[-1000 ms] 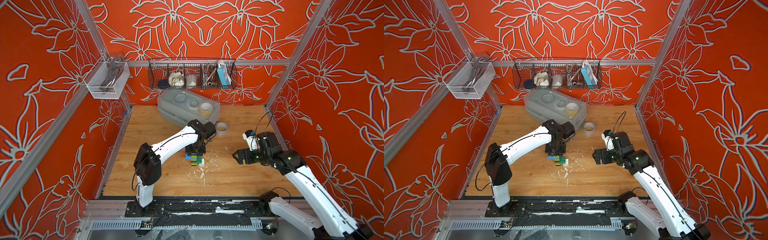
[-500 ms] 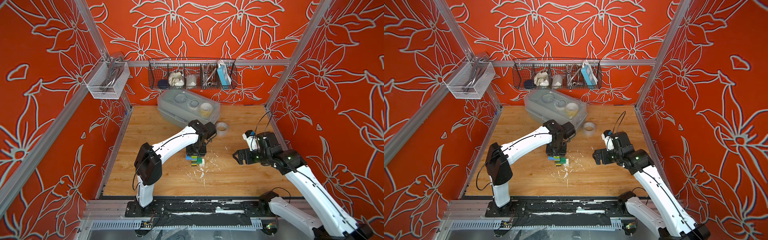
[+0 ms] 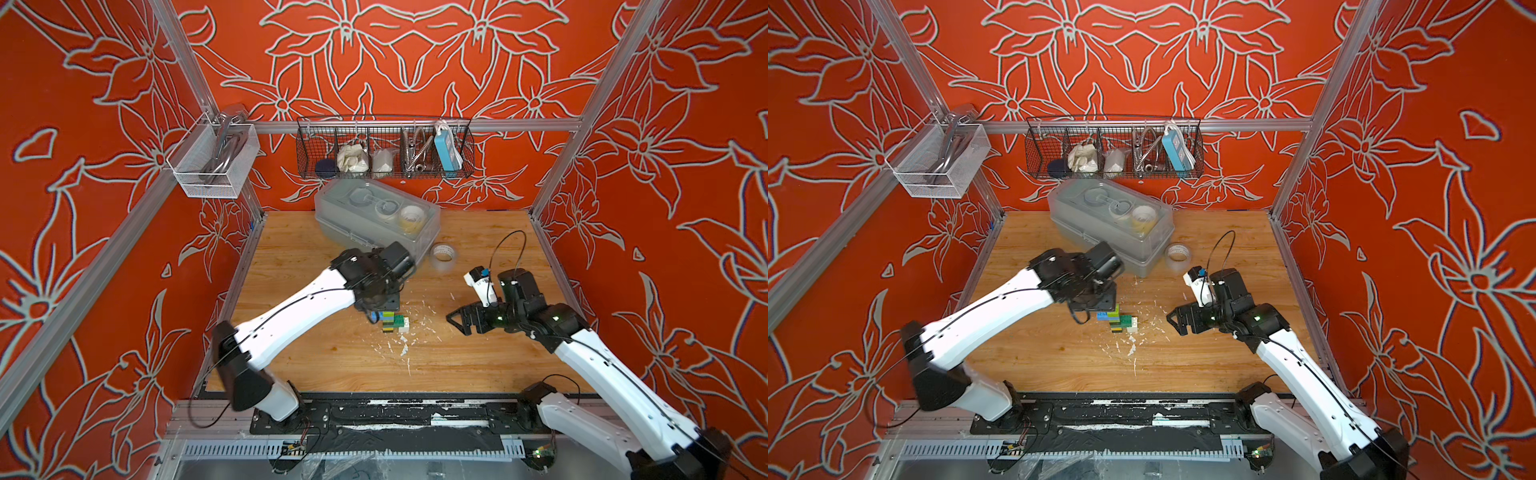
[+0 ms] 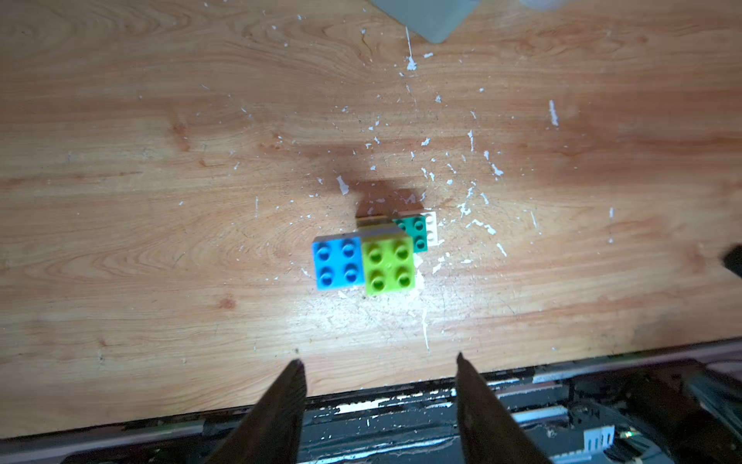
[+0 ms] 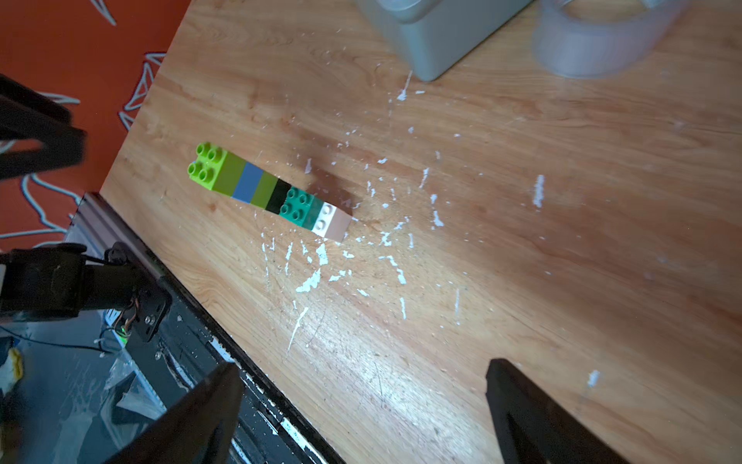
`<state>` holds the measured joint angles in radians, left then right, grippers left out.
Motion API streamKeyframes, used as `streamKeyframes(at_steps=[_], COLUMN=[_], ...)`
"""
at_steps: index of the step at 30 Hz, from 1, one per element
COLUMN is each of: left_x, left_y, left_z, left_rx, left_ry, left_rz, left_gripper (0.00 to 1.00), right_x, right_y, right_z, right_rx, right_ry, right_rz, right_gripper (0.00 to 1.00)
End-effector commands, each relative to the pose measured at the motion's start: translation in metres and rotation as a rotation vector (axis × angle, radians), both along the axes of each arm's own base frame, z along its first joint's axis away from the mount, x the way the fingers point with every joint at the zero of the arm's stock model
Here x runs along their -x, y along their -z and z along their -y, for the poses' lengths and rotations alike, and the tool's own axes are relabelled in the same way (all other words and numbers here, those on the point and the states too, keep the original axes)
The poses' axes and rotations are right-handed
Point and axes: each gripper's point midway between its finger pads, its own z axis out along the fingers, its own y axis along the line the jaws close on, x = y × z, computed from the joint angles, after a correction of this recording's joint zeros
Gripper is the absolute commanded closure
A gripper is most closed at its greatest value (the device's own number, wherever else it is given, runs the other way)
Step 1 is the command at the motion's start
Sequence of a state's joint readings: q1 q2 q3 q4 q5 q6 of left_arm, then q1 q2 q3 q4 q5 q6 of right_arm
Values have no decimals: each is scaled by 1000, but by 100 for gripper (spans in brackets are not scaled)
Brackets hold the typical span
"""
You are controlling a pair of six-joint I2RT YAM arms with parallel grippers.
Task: Assemble a giraffe with lego
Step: Assemble the lego brick with the lego brick, then adjust the lego brick at the center of the board.
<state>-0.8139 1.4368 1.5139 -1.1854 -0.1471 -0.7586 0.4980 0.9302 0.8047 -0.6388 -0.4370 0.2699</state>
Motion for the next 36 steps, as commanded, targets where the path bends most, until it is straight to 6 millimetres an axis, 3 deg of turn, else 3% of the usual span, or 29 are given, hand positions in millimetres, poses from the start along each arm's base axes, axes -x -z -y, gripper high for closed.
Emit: streamKeyframes(at_steps=[1,5,9,16,22,36], left_x=[16,44,62,77,82,86], left_y=[5,14,11,15,16,30], left_z=[-20,-53,-71,-78,-87,-101], left_rx=[71,78,122,219,184,138], left_ry=[-3,-64,-124,-210,-217,-248], left_rz=[2,-50,-63,-67,-80,-124], left_gripper=[42,42,43,44,44,44], right_x=[-13,-20,-22,-44,-48,-22], right_y=[-11,10,34,61,86,119], right_z=[-33,-54,-59,-80,-103,-139], right_rx=[-67,-42,-9,-11,-52,-77], right_ry=[-119,-203,-247,-289,-329,-452], right_rz=[121,130,129,165,119,33], right_gripper=[0,0,0,0,1,5])
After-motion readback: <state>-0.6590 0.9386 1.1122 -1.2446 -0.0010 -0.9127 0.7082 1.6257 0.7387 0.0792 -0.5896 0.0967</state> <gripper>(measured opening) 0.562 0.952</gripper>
